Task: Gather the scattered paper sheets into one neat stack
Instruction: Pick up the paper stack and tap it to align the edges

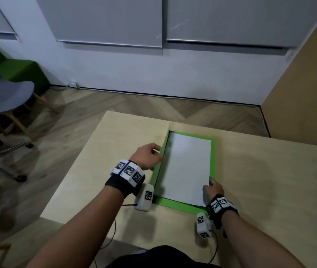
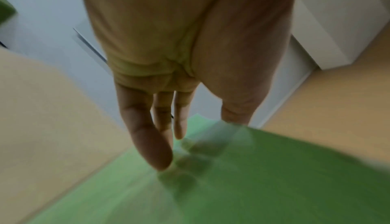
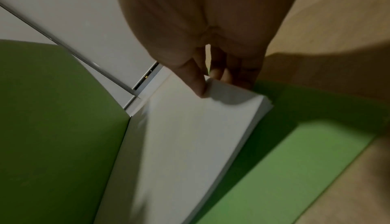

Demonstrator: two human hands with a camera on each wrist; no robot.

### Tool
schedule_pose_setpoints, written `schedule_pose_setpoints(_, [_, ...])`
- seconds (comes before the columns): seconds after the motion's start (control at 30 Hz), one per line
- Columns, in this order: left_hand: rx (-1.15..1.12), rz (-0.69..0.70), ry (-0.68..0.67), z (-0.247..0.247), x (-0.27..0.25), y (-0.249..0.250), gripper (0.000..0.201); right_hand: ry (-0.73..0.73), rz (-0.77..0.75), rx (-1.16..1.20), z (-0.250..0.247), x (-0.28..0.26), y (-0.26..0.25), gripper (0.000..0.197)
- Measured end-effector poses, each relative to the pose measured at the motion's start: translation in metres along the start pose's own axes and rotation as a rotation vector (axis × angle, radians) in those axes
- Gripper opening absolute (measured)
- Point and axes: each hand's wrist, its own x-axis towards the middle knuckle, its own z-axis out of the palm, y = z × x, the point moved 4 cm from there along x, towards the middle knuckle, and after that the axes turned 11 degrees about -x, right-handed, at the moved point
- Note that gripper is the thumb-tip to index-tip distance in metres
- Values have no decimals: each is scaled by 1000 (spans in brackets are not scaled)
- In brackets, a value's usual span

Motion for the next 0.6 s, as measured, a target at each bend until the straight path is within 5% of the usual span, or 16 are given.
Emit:
schedule_pose_setpoints(0.1, [-67,14,-18,39,-2,10,38,-5,-8,9,-5,-2,2,49])
schedule_pose_setpoints(0.23, [-24,39,-114,82,4,11,72,32,26,83,-18,-1,4,37])
schedule_pose_setpoints(0.33, [49,40,-214,96,17,0,78,12,86,291,-23,10,15,58])
schedule_pose_setpoints(0.47, [269,-50,-45,81,52,-50,69,-19,110,496,-42,6,27,64])
schedule_pose_setpoints(0.6, [314,-237,109,66,72,-108,80,-73,56,270,-46,-5,21,47])
